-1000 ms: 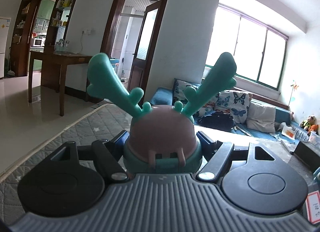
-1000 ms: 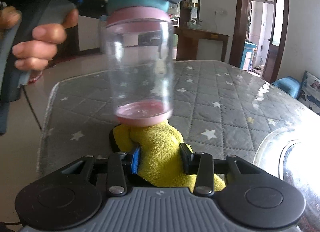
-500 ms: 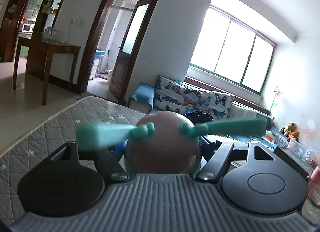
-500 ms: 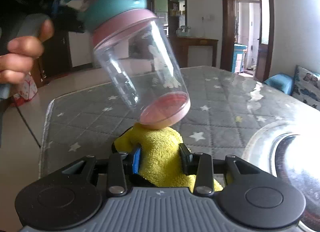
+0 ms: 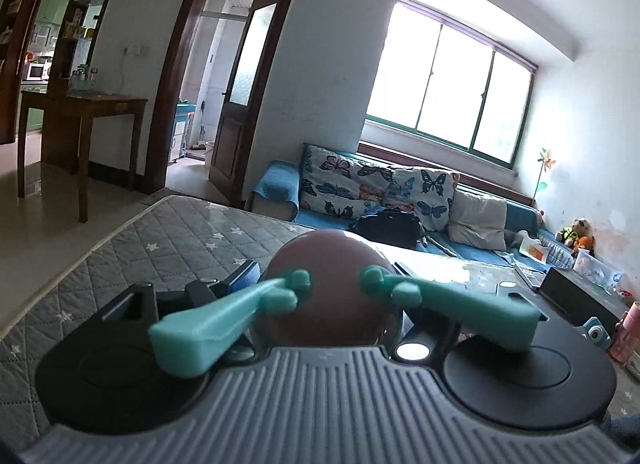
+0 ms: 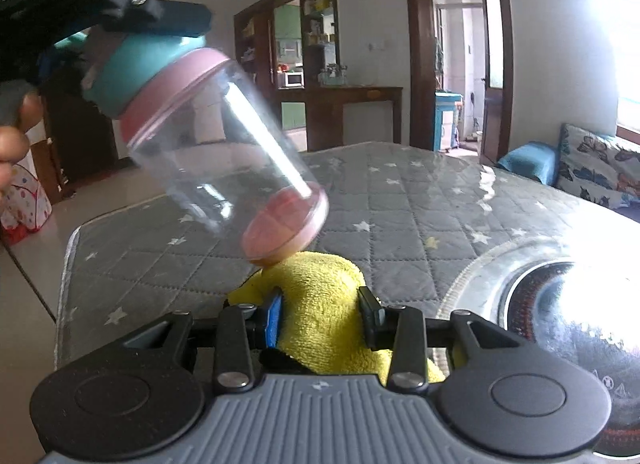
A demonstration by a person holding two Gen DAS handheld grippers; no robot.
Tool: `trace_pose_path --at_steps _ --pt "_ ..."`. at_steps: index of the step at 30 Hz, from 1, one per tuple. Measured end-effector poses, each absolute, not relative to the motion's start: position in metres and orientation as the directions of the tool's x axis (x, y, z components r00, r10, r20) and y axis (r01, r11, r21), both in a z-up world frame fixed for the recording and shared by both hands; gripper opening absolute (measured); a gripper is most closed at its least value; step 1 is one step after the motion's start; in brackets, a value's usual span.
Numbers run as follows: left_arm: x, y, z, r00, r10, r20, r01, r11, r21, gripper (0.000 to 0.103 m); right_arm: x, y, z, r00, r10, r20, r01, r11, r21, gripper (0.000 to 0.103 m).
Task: Clean container
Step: 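Rub the cloth against the pink bottle base with the right tool while the left tool holds it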
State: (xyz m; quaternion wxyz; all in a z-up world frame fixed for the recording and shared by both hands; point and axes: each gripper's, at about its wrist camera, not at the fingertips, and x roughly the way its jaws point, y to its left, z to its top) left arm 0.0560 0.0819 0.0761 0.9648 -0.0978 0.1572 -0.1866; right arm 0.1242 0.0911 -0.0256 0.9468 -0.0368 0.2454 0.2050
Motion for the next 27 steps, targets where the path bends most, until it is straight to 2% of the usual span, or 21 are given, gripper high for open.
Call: trace_pose_path --at_steps 4,12,17,20,27 --pt "0.056 0.081 0.072 0.876 -0.397 -0.274 0.334 0.909 -0.248 0.071 0.13 0.08 -0.022 0.804 0.371 -0.465 -0.372 0.923 0.095 0.037" --pt "0.057 0.08 0.065 0.868 -0.412 -0.276 0.338 0.899 -0.278 0.071 0.14 0.059 -0.018 0.765 0.474 -0.436 -0.374 0.878 0.299 0.037" --pt "0.054 0.082 0.068 0.868 -0.425 -0.256 0.347 0.889 -0.299 0.07 0.14 0.063 -0.031 0.734 0.496 -0.463 -0.396 0.867 0.302 0.037" --pt "0.056 0.084 0.07 0.866 -0.438 -0.239 0.355 0.878 -0.322 0.066 0.138 0.065 -0.035 0.718 0.511 -0.473 -0.414 0.859 0.301 0.037" --pt "0.06 0.075 0.065 0.868 -0.425 -0.256 0.351 0.891 -0.288 0.063 0.134 0.082 -0.037 0.706 0.494 -0.508 -0.436 0.868 0.238 0.037"
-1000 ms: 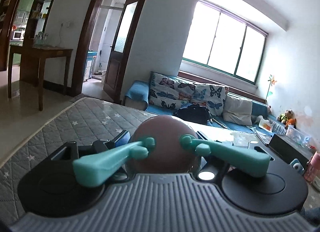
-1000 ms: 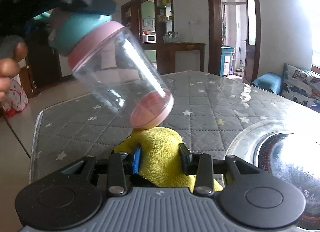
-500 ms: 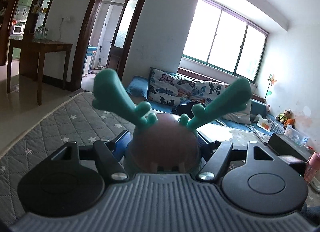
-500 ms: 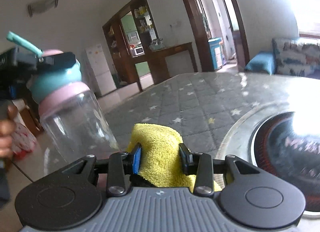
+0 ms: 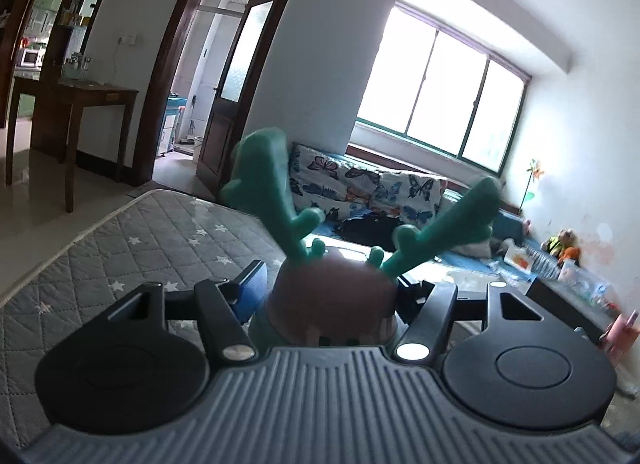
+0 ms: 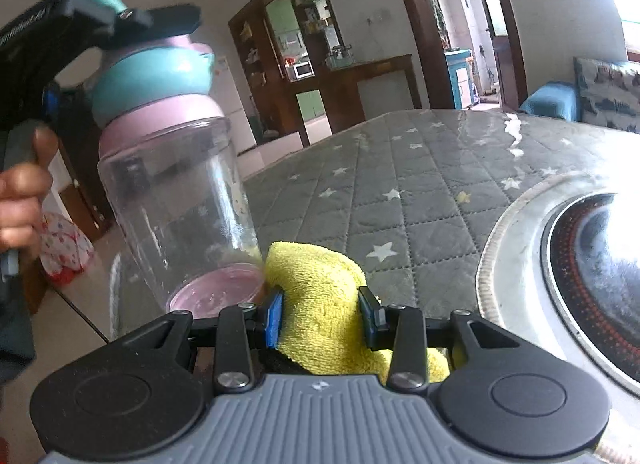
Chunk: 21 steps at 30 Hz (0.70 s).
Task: Clean container
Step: 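Rub the cloth against the pink bottle base with the right tool while the left tool holds it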
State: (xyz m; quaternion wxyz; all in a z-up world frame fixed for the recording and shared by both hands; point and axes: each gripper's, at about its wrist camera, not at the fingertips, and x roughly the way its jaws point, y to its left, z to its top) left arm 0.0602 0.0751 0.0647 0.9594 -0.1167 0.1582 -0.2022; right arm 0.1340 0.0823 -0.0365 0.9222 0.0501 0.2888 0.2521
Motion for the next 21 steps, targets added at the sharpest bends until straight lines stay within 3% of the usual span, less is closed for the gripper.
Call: trace_pose_path --at_steps 10,21 --pt "0.063 0.084 0.065 0.889 -0.392 -0.238 0.317 0.9 -0.299 0.059 0.12 0.102 -0.034 0.686 0.47 -0.556 -0.511 0.855 0.091 0.037" --pt "0.063 0.081 0.081 0.9 -0.398 -0.178 0.327 0.886 -0.329 0.056 0.101 0.112 -0.031 0.652 0.495 -0.574 -0.567 0.821 0.063 0.037"
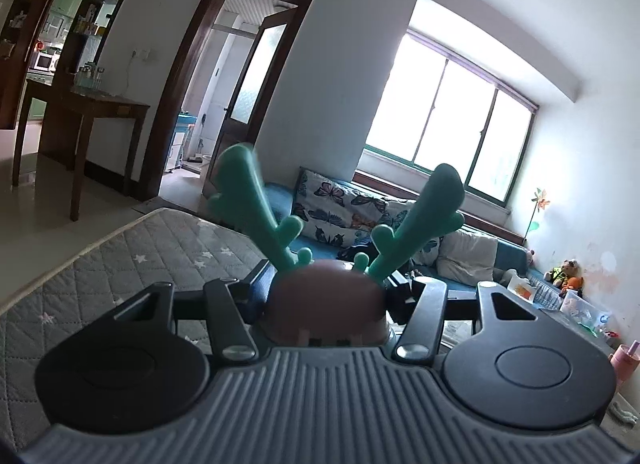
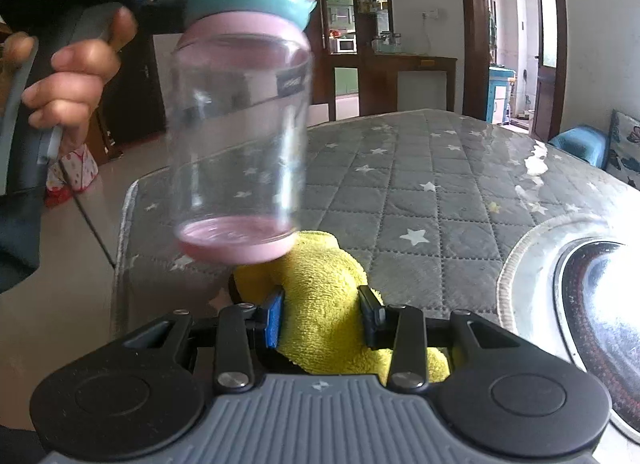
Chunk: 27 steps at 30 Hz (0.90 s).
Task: Clean container
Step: 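Rub the cloth against the pink bottle base with the right tool while the left tool holds it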
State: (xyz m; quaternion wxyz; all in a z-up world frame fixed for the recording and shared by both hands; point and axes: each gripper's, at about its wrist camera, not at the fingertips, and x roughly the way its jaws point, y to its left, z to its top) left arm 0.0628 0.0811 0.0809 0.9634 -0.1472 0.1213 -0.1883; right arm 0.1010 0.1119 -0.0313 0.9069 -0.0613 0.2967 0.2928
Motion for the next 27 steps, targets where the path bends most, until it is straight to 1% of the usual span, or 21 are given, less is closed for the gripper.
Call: trace_pose_path --at_steps 7,16,27 --pt "0.056 0.078 0.078 0.893 -0.409 -0.19 0.337 0.885 -0.322 0.056 0.095 0.111 -0.029 0.647 0.515 -0.562 -0.583 0.809 0.07 0.037" --pt "0.062 0.089 0.077 0.885 -0.402 -0.237 0.315 0.889 -0.333 0.056 0.096 0.108 -0.029 0.67 0.49 -0.557 -0.566 0.823 0.042 0.037" --pt "0.068 0.09 0.078 0.87 -0.412 -0.271 0.326 0.893 -0.311 0.055 0.107 0.091 -0.027 0.722 0.424 -0.546 -0.479 0.877 0.047 0.037"
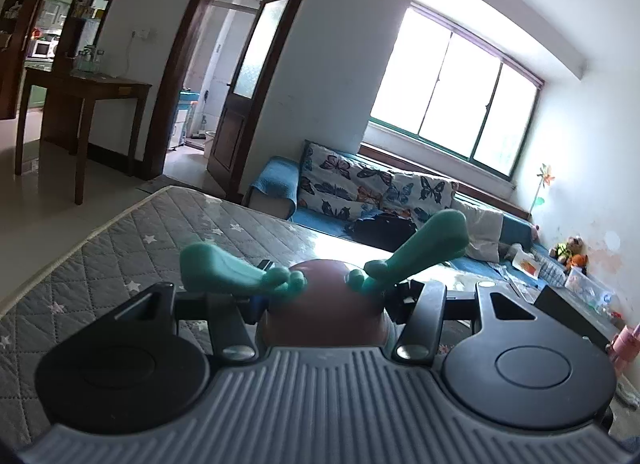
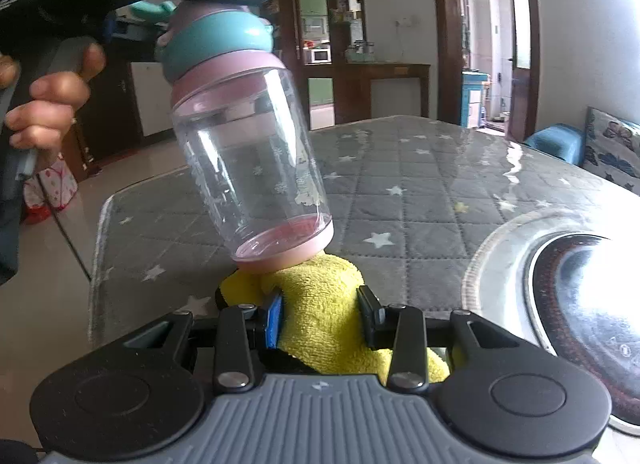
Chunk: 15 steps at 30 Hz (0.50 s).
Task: Clean container
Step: 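Rub the cloth against the pink bottle base with the right tool while the left tool holds it, then wipe the bottle's lower side with the right tool's cloth while the left tool holds it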
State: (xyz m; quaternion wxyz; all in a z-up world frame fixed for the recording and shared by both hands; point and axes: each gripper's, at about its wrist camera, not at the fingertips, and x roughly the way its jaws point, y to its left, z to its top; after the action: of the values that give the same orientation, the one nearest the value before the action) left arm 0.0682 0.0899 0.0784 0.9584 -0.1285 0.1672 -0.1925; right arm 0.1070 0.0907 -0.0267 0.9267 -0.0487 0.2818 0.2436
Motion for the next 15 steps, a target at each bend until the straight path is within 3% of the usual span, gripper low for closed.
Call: trace_pose_path --at_steps 15 --pt "0.076 0.082 0.07 0.856 -0.413 -0.309 0.331 0.899 -0.286 0.055 0.121 0.06 -0.028 0.755 0.393 -0.525 -0.356 0.918 0.175 0.037"
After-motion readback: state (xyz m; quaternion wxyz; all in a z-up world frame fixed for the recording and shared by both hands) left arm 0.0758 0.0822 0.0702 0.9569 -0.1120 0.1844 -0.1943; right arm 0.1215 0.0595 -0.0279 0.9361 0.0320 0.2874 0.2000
